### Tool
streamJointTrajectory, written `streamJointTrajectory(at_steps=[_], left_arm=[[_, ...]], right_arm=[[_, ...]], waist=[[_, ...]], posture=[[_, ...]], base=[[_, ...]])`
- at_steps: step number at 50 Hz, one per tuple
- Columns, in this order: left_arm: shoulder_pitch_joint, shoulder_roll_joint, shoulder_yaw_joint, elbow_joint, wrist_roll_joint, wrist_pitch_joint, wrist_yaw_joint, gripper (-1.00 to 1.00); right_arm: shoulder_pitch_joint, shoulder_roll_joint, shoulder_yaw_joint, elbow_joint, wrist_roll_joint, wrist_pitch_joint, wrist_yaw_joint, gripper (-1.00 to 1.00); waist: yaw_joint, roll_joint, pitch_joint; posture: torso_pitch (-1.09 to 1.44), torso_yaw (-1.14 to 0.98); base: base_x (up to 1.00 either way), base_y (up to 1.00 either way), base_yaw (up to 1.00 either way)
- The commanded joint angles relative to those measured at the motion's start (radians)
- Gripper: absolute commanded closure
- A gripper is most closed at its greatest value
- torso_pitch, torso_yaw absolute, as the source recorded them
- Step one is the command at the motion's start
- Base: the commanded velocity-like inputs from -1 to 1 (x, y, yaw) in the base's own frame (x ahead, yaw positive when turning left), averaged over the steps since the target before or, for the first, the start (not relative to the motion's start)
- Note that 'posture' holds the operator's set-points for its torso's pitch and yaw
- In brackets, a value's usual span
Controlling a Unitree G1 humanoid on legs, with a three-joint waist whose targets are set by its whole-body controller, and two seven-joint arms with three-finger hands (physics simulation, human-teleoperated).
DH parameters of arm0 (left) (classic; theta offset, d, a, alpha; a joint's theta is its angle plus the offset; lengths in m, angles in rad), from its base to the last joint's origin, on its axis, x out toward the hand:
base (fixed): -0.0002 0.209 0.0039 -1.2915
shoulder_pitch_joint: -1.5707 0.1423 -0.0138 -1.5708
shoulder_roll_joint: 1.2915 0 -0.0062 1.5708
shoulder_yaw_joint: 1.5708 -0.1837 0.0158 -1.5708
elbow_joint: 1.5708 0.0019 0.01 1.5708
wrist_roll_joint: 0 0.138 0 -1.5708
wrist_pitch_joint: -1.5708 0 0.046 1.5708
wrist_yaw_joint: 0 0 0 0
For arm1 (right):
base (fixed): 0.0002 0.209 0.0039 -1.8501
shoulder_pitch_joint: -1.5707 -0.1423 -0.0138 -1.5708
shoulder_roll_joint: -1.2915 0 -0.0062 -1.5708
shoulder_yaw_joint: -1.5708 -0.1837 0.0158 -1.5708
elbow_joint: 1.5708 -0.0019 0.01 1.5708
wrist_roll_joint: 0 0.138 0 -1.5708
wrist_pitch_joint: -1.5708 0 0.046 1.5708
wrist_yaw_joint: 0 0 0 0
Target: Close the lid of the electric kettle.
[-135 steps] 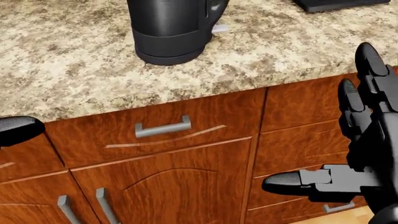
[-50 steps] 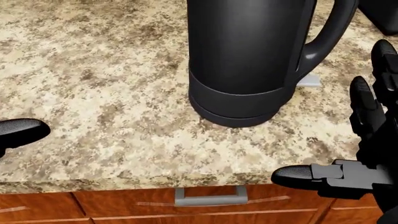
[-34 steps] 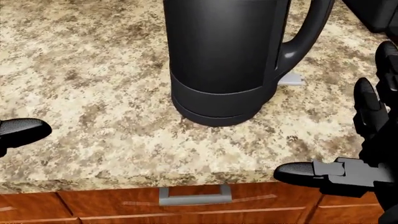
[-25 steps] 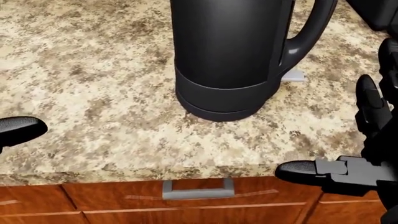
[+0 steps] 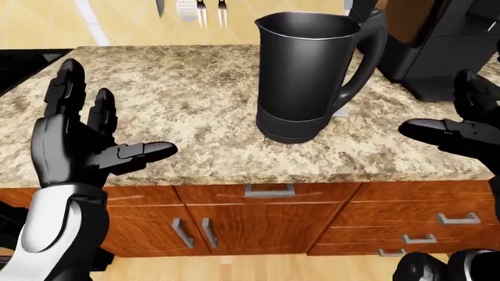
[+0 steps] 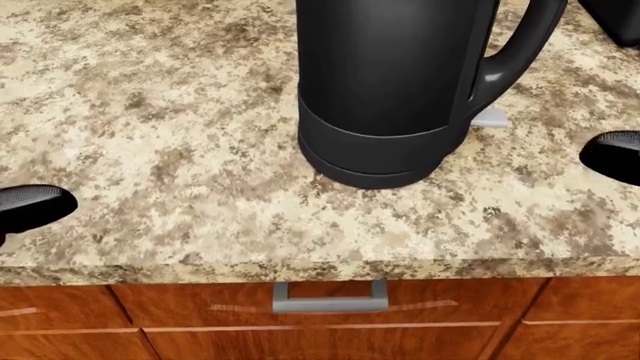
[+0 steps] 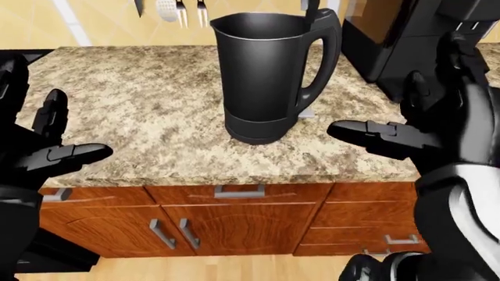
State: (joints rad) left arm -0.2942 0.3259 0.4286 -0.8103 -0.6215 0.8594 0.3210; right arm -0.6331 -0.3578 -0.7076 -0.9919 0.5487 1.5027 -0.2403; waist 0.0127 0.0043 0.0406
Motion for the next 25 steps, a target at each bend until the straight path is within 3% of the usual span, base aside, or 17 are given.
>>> streamJointTrajectory(at_steps=[1,4,7,10,14,18,25], left_arm=[[-0.024,0.012,0.010,-0.019,-0.002,-0.023,0.000,-1.00],[-0.021,0.011,0.003,-0.014,0.005,-0.033,-0.003,-1.00],[-0.026,0.013,0.008,-0.009,0.000,-0.030,-0.002,-1.00],[-0.022,0.012,0.006,-0.011,0.005,-0.034,-0.005,-1.00],[-0.023,0.012,0.008,-0.006,0.001,-0.034,-0.004,-1.00],[-0.020,0.011,0.006,-0.003,0.003,-0.038,-0.004,-1.00],[-0.018,0.010,0.002,-0.005,0.005,-0.036,-0.003,-1.00]], right_arm=[[-0.050,-0.007,-0.017,0.016,0.058,0.026,-0.026,-1.00],[-0.194,-0.097,-0.039,0.108,0.102,0.101,-0.077,-1.00],[-0.322,-0.195,0.020,0.262,0.139,0.111,-0.152,-1.00],[-0.418,-0.249,0.070,0.391,0.158,0.093,-0.194,-1.00],[-0.487,-0.320,0.148,0.532,0.206,0.041,-0.239,-1.00],[-0.557,-0.376,0.189,0.621,0.278,0.020,-0.293,-1.00],[-0.621,-0.413,0.274,0.760,0.423,-0.083,-0.390,-1.00]], waist=[[0.001,0.001,-0.015],[0.001,-0.001,-0.014],[-0.001,0.002,-0.010],[0.000,0.004,-0.006],[-0.002,0.001,-0.006],[0.001,-0.001,-0.005],[0.004,-0.001,0.000]], posture=[[0.00,0.00],[0.00,0.00],[0.00,0.00],[0.00,0.00],[0.00,0.00],[0.00,0.00],[0.00,0.00]], base=[[0.00,0.00,0.00],[0.00,0.00,0.00],[0.00,0.00,0.00],[0.00,0.00,0.00],[0.00,0.00,0.00],[0.00,0.00,0.00],[0.00,0.00,0.00]])
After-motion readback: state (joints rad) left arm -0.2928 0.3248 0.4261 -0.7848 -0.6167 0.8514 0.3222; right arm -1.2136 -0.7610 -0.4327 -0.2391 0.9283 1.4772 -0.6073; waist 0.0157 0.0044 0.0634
